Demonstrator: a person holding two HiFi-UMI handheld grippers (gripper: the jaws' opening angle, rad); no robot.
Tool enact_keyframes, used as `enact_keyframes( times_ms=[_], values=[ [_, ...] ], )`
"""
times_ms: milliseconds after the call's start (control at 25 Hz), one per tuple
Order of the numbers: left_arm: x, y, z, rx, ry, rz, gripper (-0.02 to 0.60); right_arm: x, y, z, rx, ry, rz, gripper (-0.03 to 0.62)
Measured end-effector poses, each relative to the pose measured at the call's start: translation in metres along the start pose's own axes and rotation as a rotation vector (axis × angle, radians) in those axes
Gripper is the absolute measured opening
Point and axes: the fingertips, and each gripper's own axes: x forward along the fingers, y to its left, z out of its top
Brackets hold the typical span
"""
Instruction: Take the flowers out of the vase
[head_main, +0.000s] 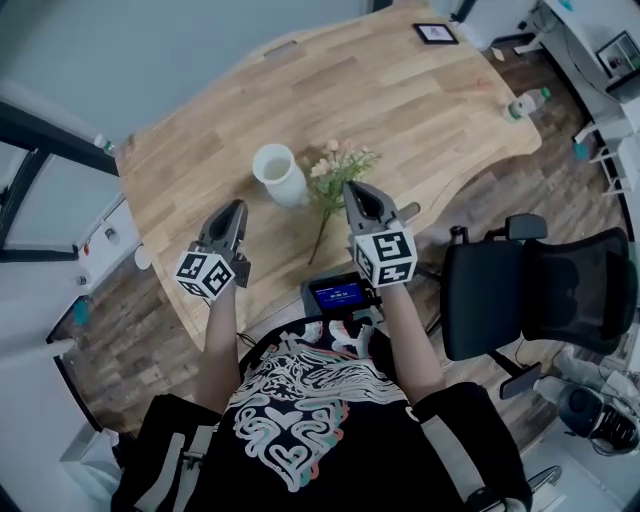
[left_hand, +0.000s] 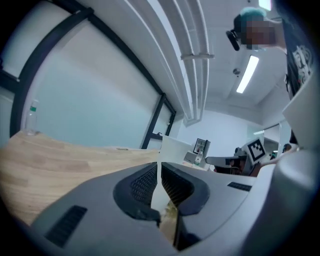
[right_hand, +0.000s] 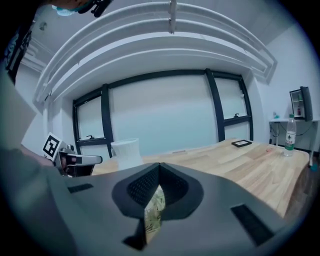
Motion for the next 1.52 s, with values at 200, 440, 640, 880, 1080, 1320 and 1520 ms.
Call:
enact_keyframes(
  times_ms=[200, 440, 640, 880, 1080, 1320, 1520],
  values=[
    [-0.021, -0.023, 0.024, 0.048, -0.035, 0.02, 0.032, -0.024, 0.016, 0.017, 0.02, -0.023, -0.001, 0.005],
    [-0.053, -0.065, 0.059, 0.186, -0.067, 0.055, 0.032, -0.062, 0.053, 0.051, -0.019, -0.071, 0.032, 0.005],
    [-0.066, -0.081, 0.076, 0.273, -0.059, 0.097, 0.032, -0.073, 0.08, 0.068, -0.045, -0.111, 0.075, 0.005],
    [-0.075, -0.101, 0.101, 0.234, -0.147, 0.105, 0.032, -0.079, 0.094, 0.072, -0.165, -0.103, 0.15, 0.005],
    [-0.067, -0.113, 0.103, 0.262, -0.138, 0.131, 0.031, -0.079, 0.083, 0.07, -0.133, -0.078, 0.171, 0.005],
    [-0.058, -0.119, 0.092, 0.267, -0.114, 0.154, 0.032, -0.081, 0.066, 0.07, -0.106, -0.075, 0.169, 0.005],
    [-0.054, -0.116, 0.089, 0.265, -0.105, 0.166, 0.031, -0.079, 0.061, 0.067, -0.092, -0.066, 0.171, 0.005]
  ],
)
